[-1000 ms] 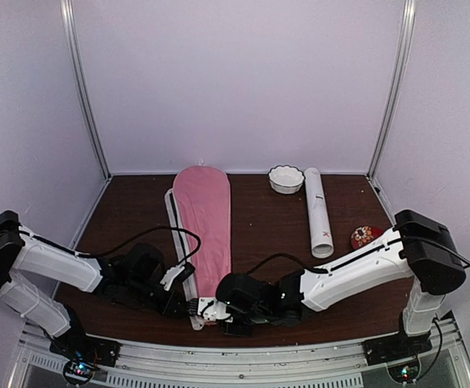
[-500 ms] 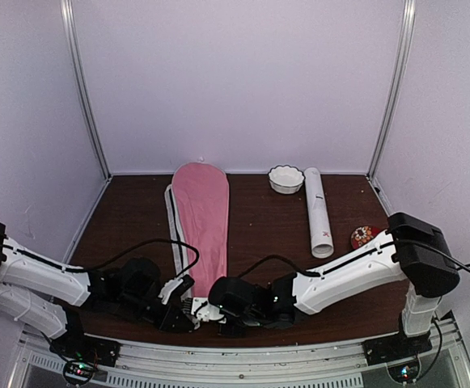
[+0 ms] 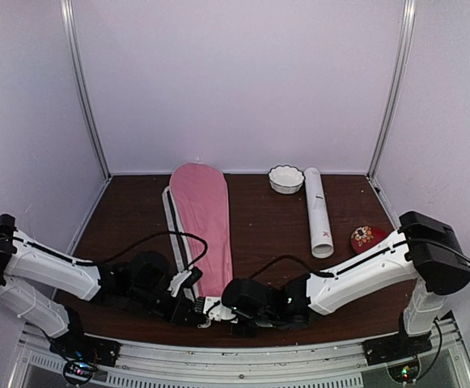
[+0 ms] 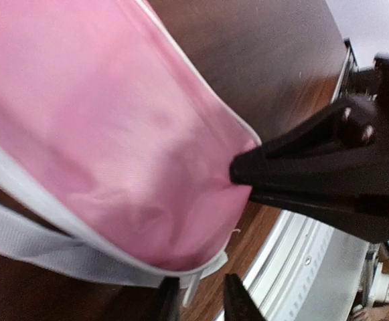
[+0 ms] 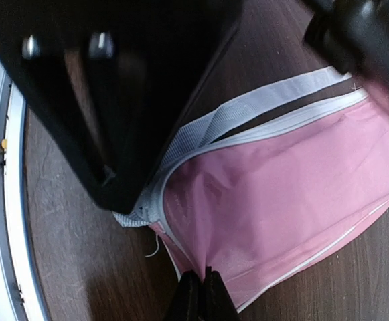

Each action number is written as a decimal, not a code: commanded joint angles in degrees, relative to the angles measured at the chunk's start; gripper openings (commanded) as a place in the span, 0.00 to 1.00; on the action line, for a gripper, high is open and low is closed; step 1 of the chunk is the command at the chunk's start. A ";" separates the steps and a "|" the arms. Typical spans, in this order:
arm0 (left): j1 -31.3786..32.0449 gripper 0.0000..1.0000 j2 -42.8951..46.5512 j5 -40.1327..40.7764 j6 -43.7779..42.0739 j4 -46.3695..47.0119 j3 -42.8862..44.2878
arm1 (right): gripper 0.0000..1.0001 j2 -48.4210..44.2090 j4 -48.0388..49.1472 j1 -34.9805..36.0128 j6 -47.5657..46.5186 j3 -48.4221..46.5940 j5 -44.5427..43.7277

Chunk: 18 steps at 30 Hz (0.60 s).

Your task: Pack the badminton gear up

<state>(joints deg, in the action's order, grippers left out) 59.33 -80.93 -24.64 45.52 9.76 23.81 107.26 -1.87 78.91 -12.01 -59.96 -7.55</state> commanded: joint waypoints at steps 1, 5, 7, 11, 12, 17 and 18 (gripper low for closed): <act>-4.73 0.36 8.67 4.15 -0.86 0.91 0.23 | 0.05 -3.74 -4.29 0.17 2.31 6.14 -2.58; -12.99 0.58 14.43 6.99 -1.32 -3.21 -0.42 | 0.06 -6.32 -6.87 0.01 4.59 9.84 -5.17; -17.79 0.64 15.49 8.52 -1.11 -4.50 -0.27 | 0.11 -6.82 -10.28 -0.42 6.76 10.23 -5.87; -26.30 0.68 12.47 13.14 0.69 -5.22 1.59 | 0.33 -9.19 -13.07 -1.24 11.87 11.19 -4.65; -28.09 0.68 10.83 13.61 1.47 -4.39 2.30 | 0.38 -10.07 -13.36 -1.40 12.80 11.38 -4.24; -31.20 0.61 -0.75 13.09 1.92 -0.95 9.57 | 0.49 -14.03 -14.92 -2.59 16.17 10.70 -3.04; -31.19 0.59 -2.68 13.42 1.89 -1.65 11.39 | 0.50 -14.64 -14.97 -2.88 16.63 10.61 -2.95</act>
<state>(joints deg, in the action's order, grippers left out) 28.60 -77.69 -12.82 47.09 5.91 28.56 95.92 -12.69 77.23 0.12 -49.28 -10.92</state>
